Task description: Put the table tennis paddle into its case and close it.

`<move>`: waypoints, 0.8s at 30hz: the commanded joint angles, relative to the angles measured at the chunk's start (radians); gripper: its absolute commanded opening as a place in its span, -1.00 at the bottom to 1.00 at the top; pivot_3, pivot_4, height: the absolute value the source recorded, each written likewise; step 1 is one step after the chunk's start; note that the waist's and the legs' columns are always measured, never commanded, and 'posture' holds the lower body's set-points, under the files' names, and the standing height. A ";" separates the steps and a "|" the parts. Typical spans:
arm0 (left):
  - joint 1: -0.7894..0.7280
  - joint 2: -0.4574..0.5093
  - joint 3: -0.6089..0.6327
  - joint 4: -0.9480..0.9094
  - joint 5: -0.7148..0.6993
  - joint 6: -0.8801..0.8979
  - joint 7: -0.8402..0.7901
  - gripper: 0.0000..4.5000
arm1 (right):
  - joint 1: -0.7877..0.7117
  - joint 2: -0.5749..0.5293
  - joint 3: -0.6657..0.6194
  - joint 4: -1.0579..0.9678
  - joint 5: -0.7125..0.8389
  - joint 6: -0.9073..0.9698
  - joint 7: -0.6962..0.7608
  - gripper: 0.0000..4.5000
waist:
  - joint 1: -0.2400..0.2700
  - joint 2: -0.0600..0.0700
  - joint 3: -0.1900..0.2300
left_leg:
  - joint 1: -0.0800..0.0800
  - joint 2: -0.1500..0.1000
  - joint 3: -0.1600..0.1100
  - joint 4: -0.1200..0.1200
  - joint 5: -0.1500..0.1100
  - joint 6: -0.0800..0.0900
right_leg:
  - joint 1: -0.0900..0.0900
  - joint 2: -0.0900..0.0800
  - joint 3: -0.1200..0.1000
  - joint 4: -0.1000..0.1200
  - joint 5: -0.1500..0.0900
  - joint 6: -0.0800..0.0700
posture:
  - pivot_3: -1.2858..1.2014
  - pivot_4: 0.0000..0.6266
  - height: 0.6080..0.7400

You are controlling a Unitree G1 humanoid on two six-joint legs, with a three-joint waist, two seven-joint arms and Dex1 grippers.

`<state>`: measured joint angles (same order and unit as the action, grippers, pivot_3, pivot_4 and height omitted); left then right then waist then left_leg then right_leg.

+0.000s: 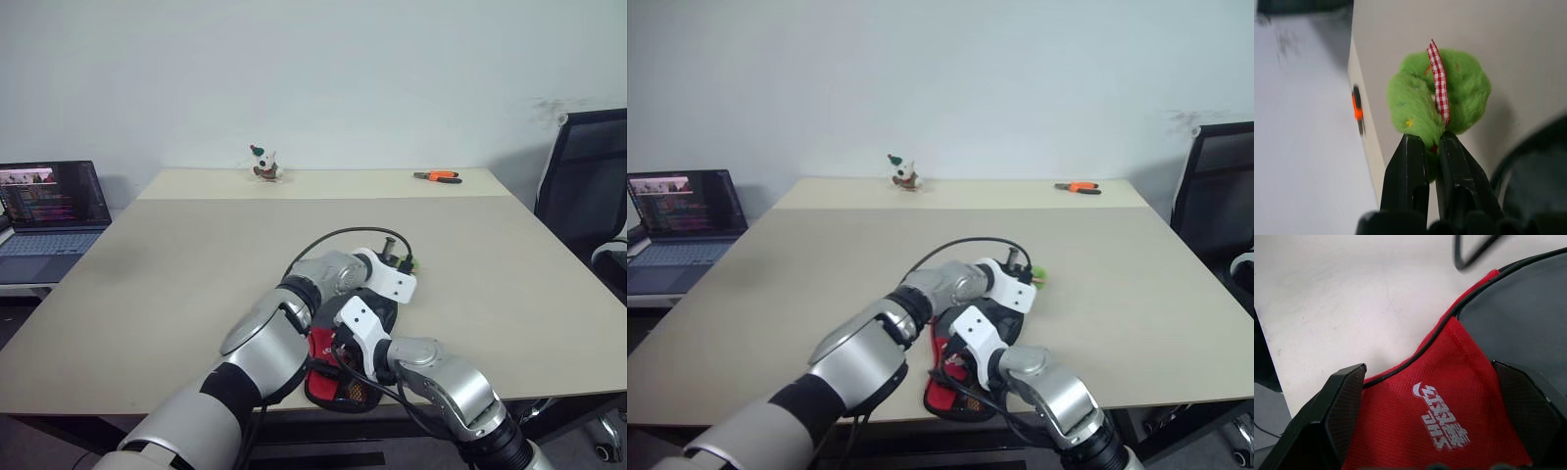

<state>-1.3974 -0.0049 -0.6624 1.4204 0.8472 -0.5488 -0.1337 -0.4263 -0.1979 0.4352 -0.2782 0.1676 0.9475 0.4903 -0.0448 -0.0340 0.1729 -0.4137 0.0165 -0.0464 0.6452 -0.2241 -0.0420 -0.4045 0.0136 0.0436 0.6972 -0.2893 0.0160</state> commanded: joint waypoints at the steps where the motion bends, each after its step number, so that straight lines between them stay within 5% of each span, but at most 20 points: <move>1: -0.051 -0.030 0.008 -0.051 -0.021 -0.084 0.001 -0.98 | 0.047 0.002 0.073 0.105 0.008 0.062 0.019 1.00 | -0.001 0.001 -0.001 | 0.000 0.000 0.000 0.000 0.000 0.000 | 0.000 0.000 0.000 0.000 0.000 0.000 | 0.03 -0.52 1.00; 9: -0.011 -0.010 0.073 -0.041 -0.097 -0.075 -0.133 -0.98 | 0.025 0.005 0.074 0.136 0.001 0.042 0.030 1.00 | -0.006 0.002 -0.002 | 0.001 0.000 0.000 0.000 0.000 0.000 | 0.000 0.000 0.000 0.000 0.000 0.000 | 0.03 -0.52 1.00; 10: -0.008 -0.006 0.087 -0.041 -0.114 -0.075 -0.160 -0.70 | 0.019 0.007 0.074 0.142 0.001 0.040 0.031 1.00 | -0.007 0.002 -0.002 | 0.001 0.000 0.000 0.000 0.000 0.000 | 0.001 0.000 0.000 0.001 0.000 0.000 | 0.03 -0.52 1.00; 17: 0.025 0.015 0.147 -0.049 -0.184 -0.066 -0.282 0.36 | -0.015 0.029 0.063 0.180 0.011 0.029 0.044 1.00 | -0.015 0.002 -0.002 | 0.015 0.000 0.001 -0.002 0.000 0.000 | 0.015 0.000 0.001 -0.001 -0.001 0.000 | 0.03 -0.52 1.00; 24: 0.067 0.094 0.254 -0.072 -0.301 -0.036 -0.386 0.36 | -0.095 0.050 0.052 0.258 0.004 0.002 0.076 1.00 | -0.030 0.003 -0.003 | 0.019 0.001 0.001 -0.002 0.000 0.000 | 0.017 0.001 0.001 0.000 -0.001 0.000 | 0.03 -0.52 1.00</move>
<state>-1.3242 0.0654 -0.4595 1.3853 0.6041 -0.5922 -0.4963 -0.5400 -0.1506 0.4504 -0.1064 0.1681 0.9147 0.5466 -0.0751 -0.0313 0.1700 -0.3951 0.0180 -0.0451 0.6433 -0.2242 -0.0416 -0.3877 0.0150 0.0447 0.6975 -0.2905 0.0164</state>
